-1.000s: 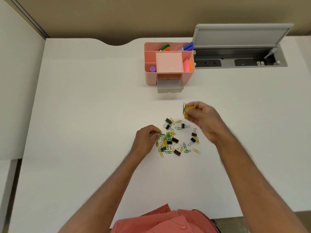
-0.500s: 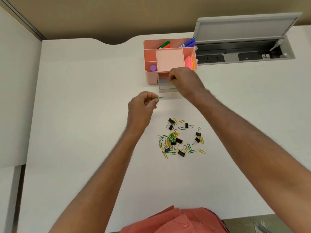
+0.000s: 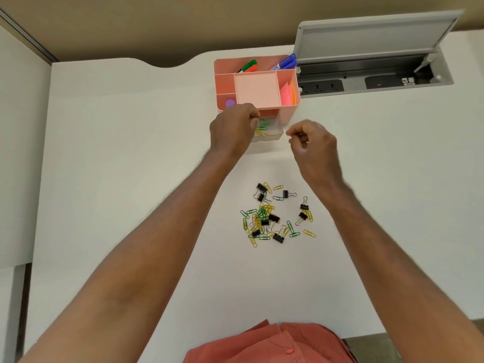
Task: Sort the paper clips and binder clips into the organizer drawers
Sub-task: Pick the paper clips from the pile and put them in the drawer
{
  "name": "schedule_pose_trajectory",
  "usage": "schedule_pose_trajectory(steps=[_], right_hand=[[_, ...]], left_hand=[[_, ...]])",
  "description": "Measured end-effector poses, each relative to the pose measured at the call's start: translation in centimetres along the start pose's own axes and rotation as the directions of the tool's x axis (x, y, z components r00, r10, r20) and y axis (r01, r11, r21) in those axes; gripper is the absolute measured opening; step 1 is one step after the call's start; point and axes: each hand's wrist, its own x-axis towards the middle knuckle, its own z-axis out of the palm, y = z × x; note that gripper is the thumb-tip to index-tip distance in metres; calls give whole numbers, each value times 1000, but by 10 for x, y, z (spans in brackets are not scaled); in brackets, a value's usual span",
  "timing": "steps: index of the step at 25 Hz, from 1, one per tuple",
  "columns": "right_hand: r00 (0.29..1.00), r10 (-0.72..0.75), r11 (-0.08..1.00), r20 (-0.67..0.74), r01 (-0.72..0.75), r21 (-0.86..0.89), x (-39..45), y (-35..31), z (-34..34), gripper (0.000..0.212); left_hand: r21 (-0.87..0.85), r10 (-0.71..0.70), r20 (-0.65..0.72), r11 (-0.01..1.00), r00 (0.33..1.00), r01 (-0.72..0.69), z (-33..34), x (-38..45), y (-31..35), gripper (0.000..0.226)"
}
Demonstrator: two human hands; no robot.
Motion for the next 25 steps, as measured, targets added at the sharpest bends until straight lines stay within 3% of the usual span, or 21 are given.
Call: schedule_pose_trajectory(steps=[3, 8, 11, 14, 16, 19, 25], right_hand=[[992, 116, 992, 56, -119, 51, -36, 14, -4, 19], [961, 232, 971, 149, -238, 23, -81, 33, -2, 19], [909, 234, 972, 346, -231, -50, -97, 36, 8, 19], [855, 235, 966, 462, -152, -210, -112, 36, 19, 32], [851, 241, 954, 467, -120, -275, -119, 33, 26, 42], [878, 244, 944, 412, -118, -308, -126, 24, 40, 47], [909, 213, 908, 358, -48, -417, -129, 11, 60, 36]], left_hand=[[10, 41, 4, 999, 999, -41, 3, -4, -1, 24], [-191, 26, -93, 981, 995, -43, 10, -64, -15, 15], [-198, -25, 101, 979, 995, 45, 33, -123, -39, 19], [-153, -20, 321, 986, 947, 73, 52, -169, -58, 42], [-96, -11, 389, 994, 921, 52, 57, -186, -61, 54], [-57, -5, 368, 998, 930, 28, 61, -190, -59, 55], [-21, -10, 357, 1000, 934, 19, 61, -177, -54, 21]])
